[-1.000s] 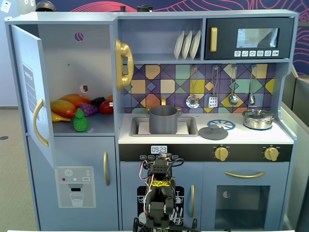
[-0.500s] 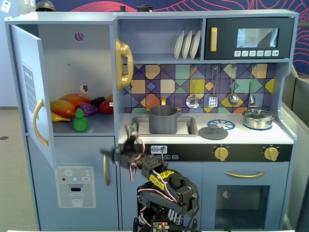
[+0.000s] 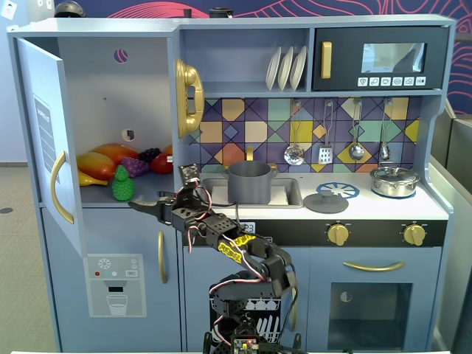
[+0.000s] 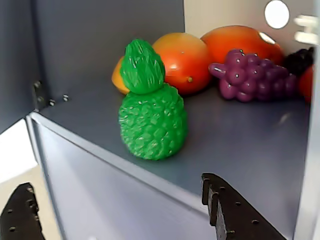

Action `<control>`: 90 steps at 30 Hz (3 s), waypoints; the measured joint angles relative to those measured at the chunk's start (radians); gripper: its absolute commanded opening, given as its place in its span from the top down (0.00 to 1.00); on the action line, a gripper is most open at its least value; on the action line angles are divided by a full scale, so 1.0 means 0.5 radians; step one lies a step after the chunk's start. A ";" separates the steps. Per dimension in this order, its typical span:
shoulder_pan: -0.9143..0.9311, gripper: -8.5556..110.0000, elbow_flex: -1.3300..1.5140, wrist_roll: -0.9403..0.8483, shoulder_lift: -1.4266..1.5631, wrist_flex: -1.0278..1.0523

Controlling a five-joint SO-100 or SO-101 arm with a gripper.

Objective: Pick up the green pineapple from the left cabinet and place it in the gray recipient

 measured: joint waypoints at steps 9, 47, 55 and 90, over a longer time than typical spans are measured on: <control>-0.034 0.61 -0.325 -0.107 -0.684 -0.387; -0.341 0.93 -0.423 -0.319 -0.463 -1.108; 0.448 0.93 -0.279 -0.141 0.196 -1.034; 1.767 0.88 -1.500 -0.015 -0.847 0.749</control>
